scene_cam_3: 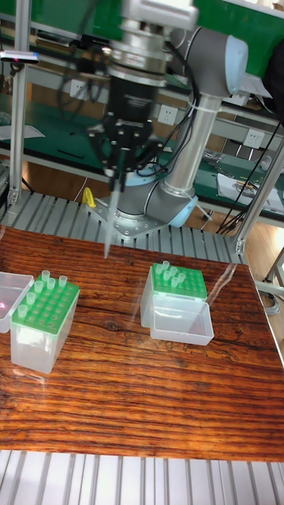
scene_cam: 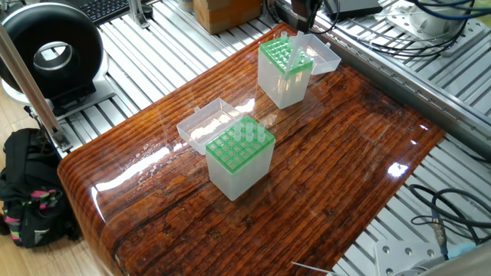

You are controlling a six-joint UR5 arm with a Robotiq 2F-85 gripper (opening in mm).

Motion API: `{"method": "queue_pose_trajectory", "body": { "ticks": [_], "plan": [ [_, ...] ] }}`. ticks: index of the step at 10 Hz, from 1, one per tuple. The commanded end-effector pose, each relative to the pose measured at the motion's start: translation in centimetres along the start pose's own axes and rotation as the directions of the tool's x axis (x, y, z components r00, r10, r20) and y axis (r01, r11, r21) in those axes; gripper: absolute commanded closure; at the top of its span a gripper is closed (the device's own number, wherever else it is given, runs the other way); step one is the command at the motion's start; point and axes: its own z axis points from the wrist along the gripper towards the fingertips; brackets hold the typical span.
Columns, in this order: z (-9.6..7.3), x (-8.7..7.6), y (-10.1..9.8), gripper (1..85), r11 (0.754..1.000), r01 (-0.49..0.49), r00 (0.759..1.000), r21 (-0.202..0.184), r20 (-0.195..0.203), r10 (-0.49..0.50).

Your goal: Transfer all large pipette tips from one holder to another

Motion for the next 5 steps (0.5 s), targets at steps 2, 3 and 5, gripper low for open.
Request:
{"method": "queue_pose_trajectory", "body": {
  "ticks": [2, 3, 5],
  "plan": [
    [1.27, -2.36, -3.45, 82.7, 0.997, 0.073, 0.997, -0.031, 0.024, -0.073],
    [1.27, -2.15, -3.22, 82.0, 0.999, 0.033, 0.999, -0.041, 0.015, -0.032],
    [1.29, -2.24, -4.11, 84.7, 0.997, -0.071, 0.997, -0.008, 0.016, 0.071]
  ]
}}
